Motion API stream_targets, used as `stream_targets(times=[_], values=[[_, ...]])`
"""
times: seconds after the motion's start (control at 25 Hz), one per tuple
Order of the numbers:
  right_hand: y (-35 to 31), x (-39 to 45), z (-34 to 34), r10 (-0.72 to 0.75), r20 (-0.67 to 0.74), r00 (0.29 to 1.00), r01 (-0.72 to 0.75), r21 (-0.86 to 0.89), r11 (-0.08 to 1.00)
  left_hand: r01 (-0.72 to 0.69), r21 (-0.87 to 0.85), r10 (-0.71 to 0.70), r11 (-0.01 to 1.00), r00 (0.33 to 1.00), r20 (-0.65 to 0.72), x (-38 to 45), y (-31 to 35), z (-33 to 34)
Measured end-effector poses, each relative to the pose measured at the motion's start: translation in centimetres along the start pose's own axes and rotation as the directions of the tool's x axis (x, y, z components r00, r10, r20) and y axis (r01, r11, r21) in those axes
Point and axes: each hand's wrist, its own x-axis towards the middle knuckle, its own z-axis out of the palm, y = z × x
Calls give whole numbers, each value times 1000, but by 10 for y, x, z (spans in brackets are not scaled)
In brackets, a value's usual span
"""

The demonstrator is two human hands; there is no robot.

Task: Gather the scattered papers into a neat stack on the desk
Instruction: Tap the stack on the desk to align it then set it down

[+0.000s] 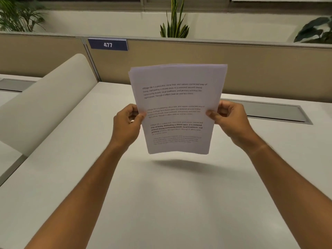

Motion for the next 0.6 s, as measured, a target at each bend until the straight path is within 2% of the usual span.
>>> stream_targets(times=[0.16,0.36,0.48,0.6], values=[[11,-5,-8,37,-41,998,-41,-101,994,-64,114,54,991,994,90,4,2,20],[12,-4,-14,0,-30,1000,-2,-84,996,-91,99,83,991,993,82,8,-1,25],[17,-6,-15,19,-12,1000,-20,-146,989,-108,121,96,987,990,103,7,1,28],[14,-2,-18,-18,-26,999,16,-86,996,-103,115,96,988,993,61,11,2,28]])
